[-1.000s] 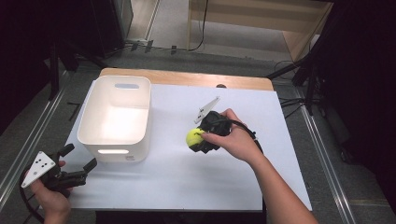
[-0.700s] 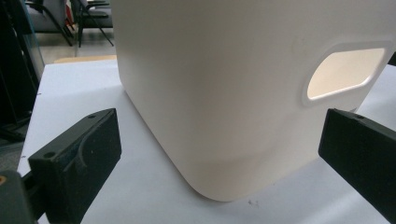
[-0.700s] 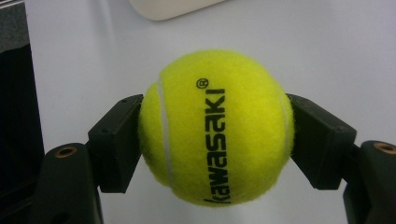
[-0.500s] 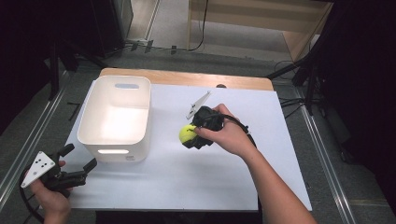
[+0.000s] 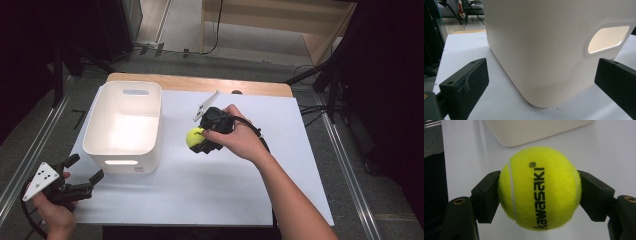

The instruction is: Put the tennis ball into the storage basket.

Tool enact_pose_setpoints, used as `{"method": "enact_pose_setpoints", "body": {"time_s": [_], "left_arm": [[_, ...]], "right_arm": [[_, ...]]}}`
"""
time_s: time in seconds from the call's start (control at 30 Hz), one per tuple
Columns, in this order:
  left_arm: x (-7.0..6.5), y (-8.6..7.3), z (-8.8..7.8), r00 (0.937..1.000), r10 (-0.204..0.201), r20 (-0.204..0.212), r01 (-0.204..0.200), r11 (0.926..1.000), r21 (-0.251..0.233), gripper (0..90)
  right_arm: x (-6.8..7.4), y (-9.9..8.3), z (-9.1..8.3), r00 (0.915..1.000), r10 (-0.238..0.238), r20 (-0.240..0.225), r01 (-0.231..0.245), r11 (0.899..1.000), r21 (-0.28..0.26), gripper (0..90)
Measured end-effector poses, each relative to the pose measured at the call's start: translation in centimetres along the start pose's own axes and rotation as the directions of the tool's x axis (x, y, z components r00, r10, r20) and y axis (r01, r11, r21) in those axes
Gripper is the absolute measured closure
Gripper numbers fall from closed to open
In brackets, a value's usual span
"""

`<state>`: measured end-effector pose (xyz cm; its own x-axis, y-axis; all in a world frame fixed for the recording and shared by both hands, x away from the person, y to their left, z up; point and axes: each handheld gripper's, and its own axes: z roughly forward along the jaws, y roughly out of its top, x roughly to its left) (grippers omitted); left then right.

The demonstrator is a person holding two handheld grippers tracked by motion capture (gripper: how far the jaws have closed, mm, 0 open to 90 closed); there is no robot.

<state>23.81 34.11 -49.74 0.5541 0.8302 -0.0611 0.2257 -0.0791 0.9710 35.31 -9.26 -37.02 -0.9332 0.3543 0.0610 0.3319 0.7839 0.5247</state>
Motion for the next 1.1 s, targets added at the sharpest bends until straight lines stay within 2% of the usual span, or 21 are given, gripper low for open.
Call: {"method": "enact_pose_setpoints", "body": {"time_s": [0.2, 0.27, 0.57, 0.6, 0.73, 0.77, 1.1], "left_arm": [[0.0, 0.0, 0.0, 1.0, -0.001, 0.001, 0.001, 1.0, -0.002, 0.0], [0.0, 0.0, 0.0, 1.0, -0.002, 0.002, 0.002, 1.0, -0.002, 0.0], [0.0, 0.0, 0.0, 1.0, -0.002, 0.003, 0.003, 1.0, -0.003, 0.0], [0.0, 0.0, 0.0, 1.0, -0.003, 0.003, 0.003, 1.0, -0.003, 0.0], [0.0, 0.0, 0.0, 1.0, -0.003, 0.004, 0.003, 1.0, -0.003, 0.0], [0.0, 0.0, 0.0, 1.0, -0.002, 0.004, 0.002, 1.0, -0.003, 0.0], [0.1, 0.0, -0.1, 0.9999, -0.01, 0.005, 0.01, 0.9999, -0.008, 0.0]], "right_arm": [[-0.1, 1.2, 0.1, 0.9995, -0.033, -0.002, 0.033, 0.999, 0.002, 23.9], [-0.1, 1.6, 0.0, 0.9997, -0.022, 0.004, 0.022, 1.0, 0.005, 23.9], [-0.2, 3.5, 0.1, 0.9986, -0.051, -0.017, 0.051, 0.999, -0.016, 23.9], [-0.1, 3.7, 0.1, 0.9989, -0.042, -0.022, 0.041, 0.999, -0.013, 23.9], [-0.2, 4.2, 0.2, 0.998, -0.059, -0.025, 0.059, 0.998, -0.013, 23.9], [-0.1, 4.4, 0.2, 0.9988, -0.046, -0.017, 0.045, 0.999, -0.012, 23.9], [-0.1, 6.1, 0.3, 0.9972, -0.071, -0.022, 0.071, 0.997, -0.015, 23.9]]}}
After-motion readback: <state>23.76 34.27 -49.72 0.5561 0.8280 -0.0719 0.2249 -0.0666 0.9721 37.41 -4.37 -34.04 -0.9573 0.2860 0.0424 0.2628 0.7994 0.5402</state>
